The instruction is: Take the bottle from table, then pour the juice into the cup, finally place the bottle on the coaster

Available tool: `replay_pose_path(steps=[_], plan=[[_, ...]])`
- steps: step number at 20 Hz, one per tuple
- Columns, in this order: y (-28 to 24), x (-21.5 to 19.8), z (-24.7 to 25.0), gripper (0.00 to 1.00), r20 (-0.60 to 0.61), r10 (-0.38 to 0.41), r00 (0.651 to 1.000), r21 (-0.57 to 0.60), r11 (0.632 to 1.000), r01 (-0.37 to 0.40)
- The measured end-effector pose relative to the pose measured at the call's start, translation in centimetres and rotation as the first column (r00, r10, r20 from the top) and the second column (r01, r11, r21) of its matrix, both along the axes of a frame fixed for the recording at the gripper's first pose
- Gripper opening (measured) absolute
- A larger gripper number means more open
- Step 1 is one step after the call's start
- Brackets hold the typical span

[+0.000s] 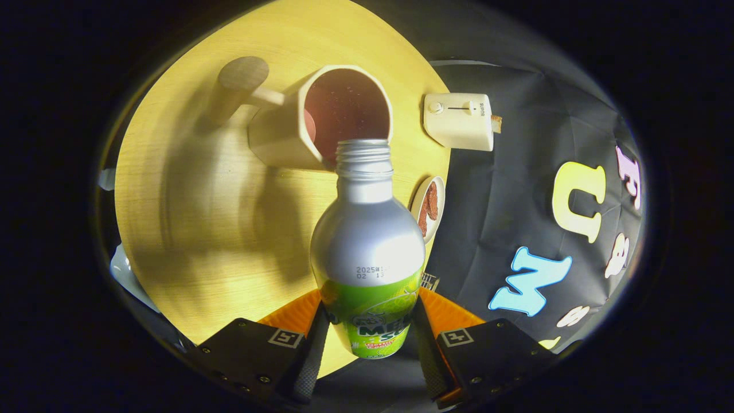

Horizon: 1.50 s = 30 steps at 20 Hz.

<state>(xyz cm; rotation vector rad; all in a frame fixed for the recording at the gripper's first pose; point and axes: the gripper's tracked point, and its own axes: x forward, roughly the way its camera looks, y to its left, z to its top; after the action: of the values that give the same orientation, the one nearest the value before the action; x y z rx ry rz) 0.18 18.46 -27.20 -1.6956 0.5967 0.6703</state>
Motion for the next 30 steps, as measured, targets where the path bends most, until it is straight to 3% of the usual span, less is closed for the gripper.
replay_pose_path(steps=[30], plan=[[1.3,2.1,2.0,0.72,-0.011,0.113,0.994,-0.15,0.982,-0.113]])
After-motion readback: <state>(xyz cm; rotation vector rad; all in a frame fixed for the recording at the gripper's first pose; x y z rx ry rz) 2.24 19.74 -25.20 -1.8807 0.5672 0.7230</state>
